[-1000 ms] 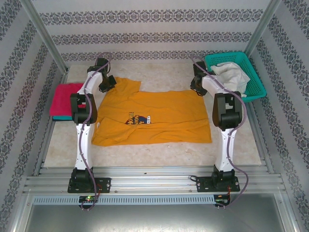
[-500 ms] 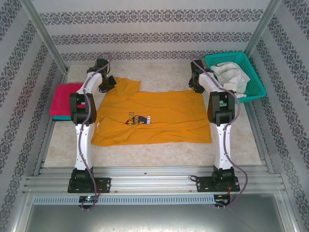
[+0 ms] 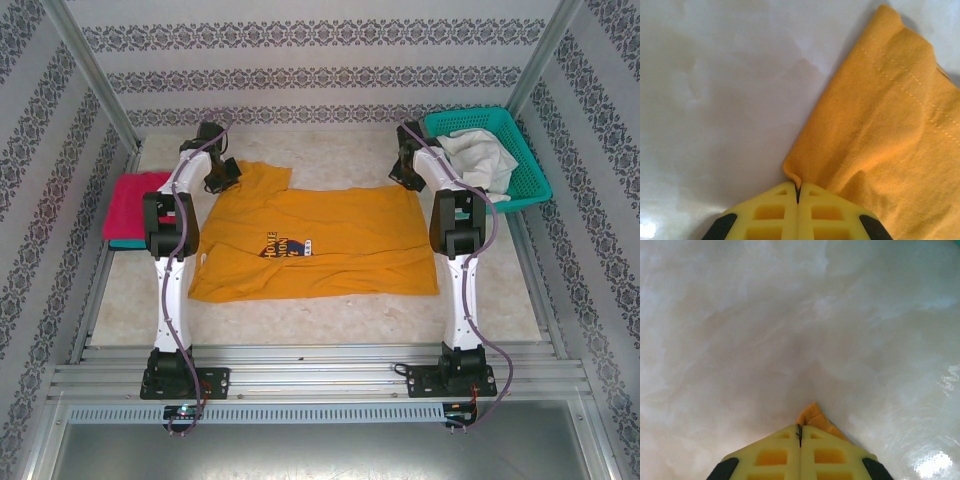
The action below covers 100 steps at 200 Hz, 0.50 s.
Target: Fold and stack the t-shirts
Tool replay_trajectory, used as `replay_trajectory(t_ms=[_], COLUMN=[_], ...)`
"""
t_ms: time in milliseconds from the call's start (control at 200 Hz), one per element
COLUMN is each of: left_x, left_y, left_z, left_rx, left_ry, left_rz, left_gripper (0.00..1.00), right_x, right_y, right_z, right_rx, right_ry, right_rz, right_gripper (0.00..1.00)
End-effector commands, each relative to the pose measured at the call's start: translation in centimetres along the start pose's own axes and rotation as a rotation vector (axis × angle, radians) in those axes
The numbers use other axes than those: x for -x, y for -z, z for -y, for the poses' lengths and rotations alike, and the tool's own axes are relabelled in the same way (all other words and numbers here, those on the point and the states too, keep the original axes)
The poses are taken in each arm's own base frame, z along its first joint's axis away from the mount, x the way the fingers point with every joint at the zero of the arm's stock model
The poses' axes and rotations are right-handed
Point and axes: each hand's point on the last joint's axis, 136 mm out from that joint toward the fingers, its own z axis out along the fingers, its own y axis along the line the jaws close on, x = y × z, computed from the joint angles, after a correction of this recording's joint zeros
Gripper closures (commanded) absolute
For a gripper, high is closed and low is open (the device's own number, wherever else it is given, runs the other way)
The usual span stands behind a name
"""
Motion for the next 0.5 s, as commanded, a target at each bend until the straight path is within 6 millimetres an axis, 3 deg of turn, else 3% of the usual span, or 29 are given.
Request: replay_trajectory(t_ms=[0, 155, 495], left_x=[-0.1, 1.2, 0.8], left_y=[2.4, 5.1, 10.3], left_z=[0.6, 1.4, 2.2], left_rx=[-0.022, -0.059, -0.1], left_ry=[-0.016, -0.017, -0.06], left_rz=[0.004, 0.062, 0.135], left_gripper=[1.0, 1.0, 1.0], right_x=[-0.1, 1.2, 0.2], right_y=[1.5, 5.2, 9.4], right_z=[-0.3, -1.0, 0.9], right_rx=[0.014, 0.063, 0.134], right_ry=[0.051, 0.086, 0.069], right_rz=[0.0, 0.091, 0.145], right_gripper=[1.0, 1.0, 1.0])
